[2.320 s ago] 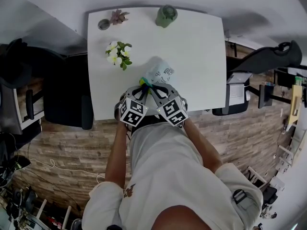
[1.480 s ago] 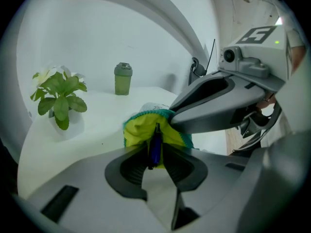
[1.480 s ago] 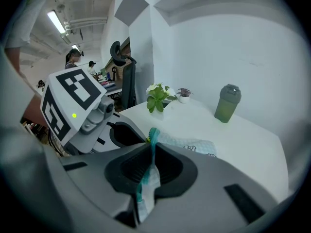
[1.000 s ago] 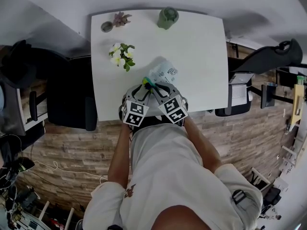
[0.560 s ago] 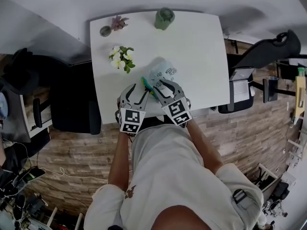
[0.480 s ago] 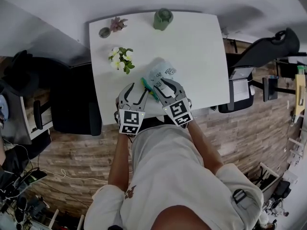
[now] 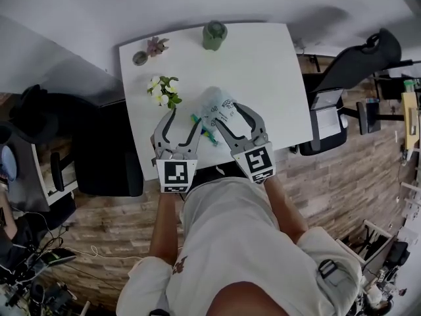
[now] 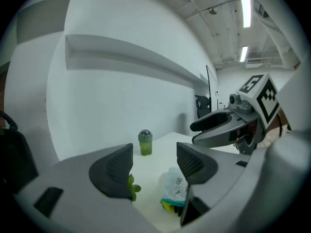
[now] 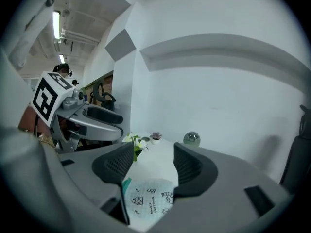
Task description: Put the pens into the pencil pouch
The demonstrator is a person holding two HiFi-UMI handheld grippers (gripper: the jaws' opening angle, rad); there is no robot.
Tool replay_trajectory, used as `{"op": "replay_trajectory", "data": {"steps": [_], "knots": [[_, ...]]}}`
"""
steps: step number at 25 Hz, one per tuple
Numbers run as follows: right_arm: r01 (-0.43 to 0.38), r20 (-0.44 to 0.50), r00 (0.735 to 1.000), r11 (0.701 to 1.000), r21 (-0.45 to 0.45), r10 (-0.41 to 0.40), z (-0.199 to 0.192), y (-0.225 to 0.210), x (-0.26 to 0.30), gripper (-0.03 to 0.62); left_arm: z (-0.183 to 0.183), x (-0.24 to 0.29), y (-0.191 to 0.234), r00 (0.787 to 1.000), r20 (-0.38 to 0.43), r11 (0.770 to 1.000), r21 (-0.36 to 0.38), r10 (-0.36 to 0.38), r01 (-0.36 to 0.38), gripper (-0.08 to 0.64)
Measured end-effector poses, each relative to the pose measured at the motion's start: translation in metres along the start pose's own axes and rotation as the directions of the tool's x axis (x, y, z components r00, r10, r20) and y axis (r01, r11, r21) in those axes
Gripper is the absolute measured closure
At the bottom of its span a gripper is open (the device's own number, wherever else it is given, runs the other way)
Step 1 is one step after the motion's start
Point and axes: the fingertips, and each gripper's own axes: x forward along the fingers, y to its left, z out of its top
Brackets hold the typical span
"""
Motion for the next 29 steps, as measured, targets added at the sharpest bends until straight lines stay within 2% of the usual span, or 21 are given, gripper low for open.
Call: {"op": "replay_trajectory", "data": {"steps": [3,5,7,19,24,29], "knots": [[0.041,0.12,0.992,0.999,0.014,-0.043,0.036,-0.008,-0.014,0.287,0.028,-0.007,0.004,0.997,0.073,1.0,-0.004,0.031,-0.031,0.267],[0.067,0.195,0.978,0.998,0.019,-0.07,0.057,-0.013,-0.022,0.287,0.04,-0.011,0.007,0.993,0.111,0.999,-0.009,0.052,-0.051,0.254],[0.083,0.229,0.969,0.996,0.027,-0.087,0.068,-0.018,-0.028,0.287,0.049,-0.012,0.008,0.989,0.134,0.998,-0.012,0.068,-0.067,0.242],[0.095,0.281,0.955,0.995,0.01,-0.094,0.081,-0.035,-0.079,0.287,0.087,-0.032,-0.02,0.968,0.202,0.987,0.016,0.151,-0.158,0.239],[0.075,0.318,0.945,0.997,0.012,-0.075,0.082,-0.039,-0.113,0.287,0.097,-0.049,-0.05,0.961,0.211,0.982,0.029,0.179,-0.189,0.239],[0.086,0.313,0.946,0.996,0.009,-0.085,0.074,-0.041,-0.154,0.287,0.105,-0.072,-0.088,0.957,0.214,0.978,0.037,0.194,-0.206,0.239]]}}
